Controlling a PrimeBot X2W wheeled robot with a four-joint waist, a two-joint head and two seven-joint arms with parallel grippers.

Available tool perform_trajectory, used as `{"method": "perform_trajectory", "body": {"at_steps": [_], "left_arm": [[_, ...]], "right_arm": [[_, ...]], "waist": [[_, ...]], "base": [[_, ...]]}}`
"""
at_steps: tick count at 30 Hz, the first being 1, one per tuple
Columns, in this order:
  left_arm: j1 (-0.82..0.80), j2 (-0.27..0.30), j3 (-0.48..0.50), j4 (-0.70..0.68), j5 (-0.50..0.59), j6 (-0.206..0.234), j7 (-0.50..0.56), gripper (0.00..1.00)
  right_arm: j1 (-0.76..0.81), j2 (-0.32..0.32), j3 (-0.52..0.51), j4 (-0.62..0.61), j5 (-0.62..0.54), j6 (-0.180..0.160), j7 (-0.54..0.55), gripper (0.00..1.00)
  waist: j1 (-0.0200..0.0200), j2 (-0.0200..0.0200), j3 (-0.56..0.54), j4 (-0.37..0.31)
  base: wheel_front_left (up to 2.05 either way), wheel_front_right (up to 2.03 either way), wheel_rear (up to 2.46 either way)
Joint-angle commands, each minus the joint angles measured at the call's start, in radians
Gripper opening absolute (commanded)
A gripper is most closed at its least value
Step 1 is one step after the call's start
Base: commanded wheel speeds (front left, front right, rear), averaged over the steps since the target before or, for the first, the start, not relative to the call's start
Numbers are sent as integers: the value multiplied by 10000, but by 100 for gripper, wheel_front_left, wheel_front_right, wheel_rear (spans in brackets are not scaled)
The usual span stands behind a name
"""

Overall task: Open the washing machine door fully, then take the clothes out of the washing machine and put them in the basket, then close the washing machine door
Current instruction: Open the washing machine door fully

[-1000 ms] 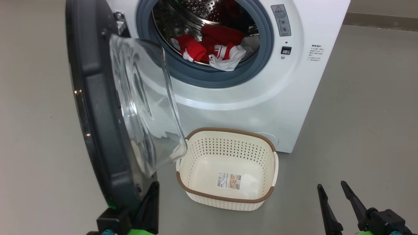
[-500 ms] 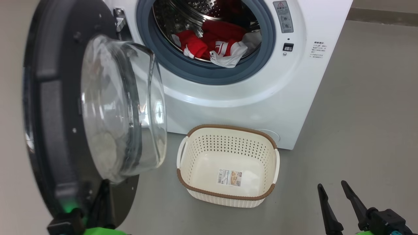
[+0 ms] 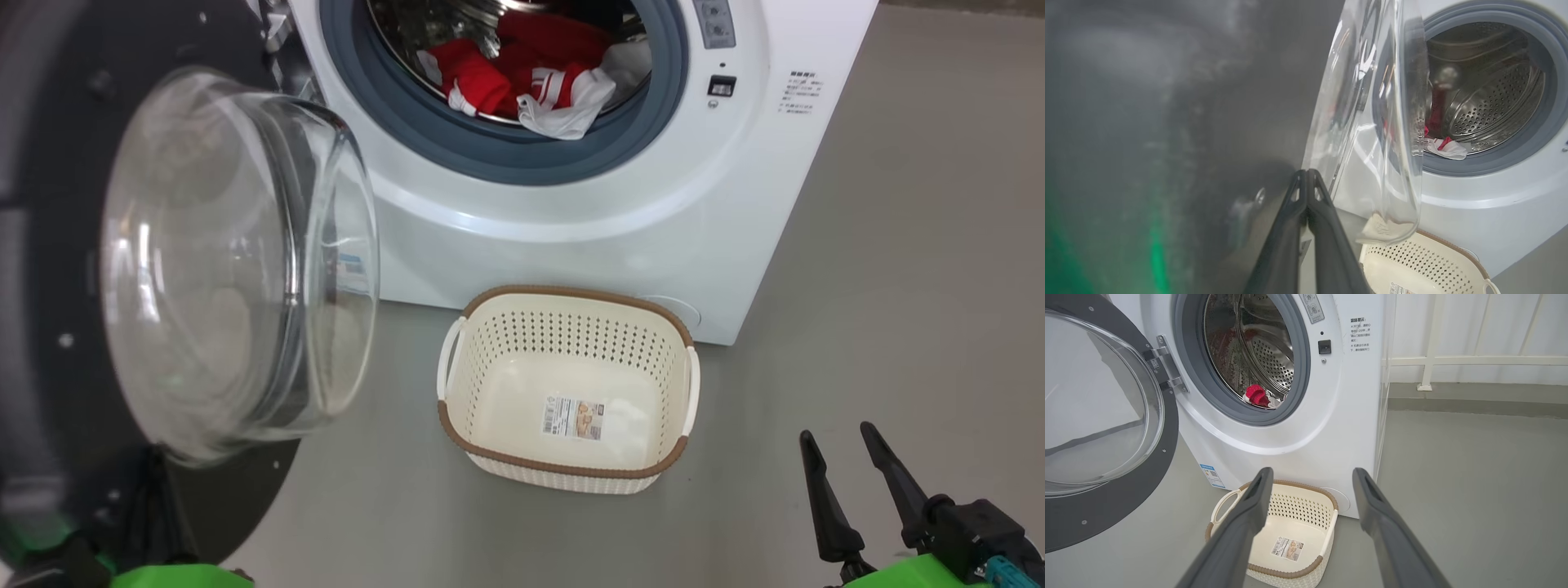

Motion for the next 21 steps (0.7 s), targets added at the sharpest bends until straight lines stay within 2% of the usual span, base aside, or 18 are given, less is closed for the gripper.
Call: {"method": "perform_trajectory", "body": {"at_steps": [1,9,21], "left_arm": [[-425,402,762,-58,-84,84,-140,0],[-1022,232,1888,202,-171,-239,-207,0],[-1785,-178,3968,719,689,-983,-211,0]], "right_arm": [[-393,-133,193,-296,-84,35,-65,100],[-656,-298,112,-437,-168,35,-65,100],[-947,-609,82,-548,-123,35,-65,100]], "waist": [[0,-1,205,9],[-1,-1,807,93],[-1,-1,1378,207]], "base": [[0,0,0],[0,0,0],[0,0,0]]}}
